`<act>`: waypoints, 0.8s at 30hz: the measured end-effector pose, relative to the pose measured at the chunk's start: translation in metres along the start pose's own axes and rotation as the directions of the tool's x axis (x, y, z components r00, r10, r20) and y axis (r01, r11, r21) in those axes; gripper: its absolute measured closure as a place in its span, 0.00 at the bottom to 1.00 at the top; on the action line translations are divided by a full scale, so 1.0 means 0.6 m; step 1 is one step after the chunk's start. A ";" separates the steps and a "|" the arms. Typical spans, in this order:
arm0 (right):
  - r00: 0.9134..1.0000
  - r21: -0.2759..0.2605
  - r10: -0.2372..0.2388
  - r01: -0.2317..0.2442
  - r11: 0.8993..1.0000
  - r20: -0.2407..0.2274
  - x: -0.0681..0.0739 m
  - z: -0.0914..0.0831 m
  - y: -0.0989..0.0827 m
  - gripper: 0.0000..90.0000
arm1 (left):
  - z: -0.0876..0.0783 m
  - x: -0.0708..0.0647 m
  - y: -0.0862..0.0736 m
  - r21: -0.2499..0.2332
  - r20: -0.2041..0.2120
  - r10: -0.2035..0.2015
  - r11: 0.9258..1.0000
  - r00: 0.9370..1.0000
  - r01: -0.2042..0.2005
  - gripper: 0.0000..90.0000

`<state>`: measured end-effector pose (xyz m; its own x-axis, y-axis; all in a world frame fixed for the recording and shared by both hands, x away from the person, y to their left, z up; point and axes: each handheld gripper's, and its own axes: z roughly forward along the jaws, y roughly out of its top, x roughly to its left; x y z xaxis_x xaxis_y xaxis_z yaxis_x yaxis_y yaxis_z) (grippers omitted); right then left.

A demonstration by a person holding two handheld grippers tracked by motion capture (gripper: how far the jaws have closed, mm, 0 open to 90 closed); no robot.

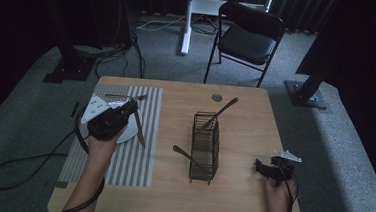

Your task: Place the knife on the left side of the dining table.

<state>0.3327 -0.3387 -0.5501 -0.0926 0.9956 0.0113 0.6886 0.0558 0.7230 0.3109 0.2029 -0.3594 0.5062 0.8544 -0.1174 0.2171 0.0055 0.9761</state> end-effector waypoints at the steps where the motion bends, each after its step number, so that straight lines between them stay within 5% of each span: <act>1: 1.000 0.000 -0.001 0.001 1.000 0.000 0.000 0.000 0.000 0.13 | -0.001 0.000 -0.016 -0.006 -0.015 -0.023 1.000 1.000 0.023 0.93; 7: 1.000 0.000 0.000 0.000 1.000 -0.001 0.000 0.000 0.000 0.13 | 0.010 0.010 -0.051 0.020 -0.031 -0.065 0.998 0.997 0.066 0.93; 24: 1.000 0.001 0.000 0.000 1.000 0.000 0.000 0.000 0.000 0.13 | 0.021 0.016 -0.090 0.038 -0.033 -0.116 0.992 0.993 0.117 0.93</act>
<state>0.3327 -0.3387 -0.5500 -0.0926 0.9956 0.0115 0.6893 0.0558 0.7223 0.3147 0.2039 -0.4157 0.4496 0.8647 -0.2240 0.3062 0.0864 0.9480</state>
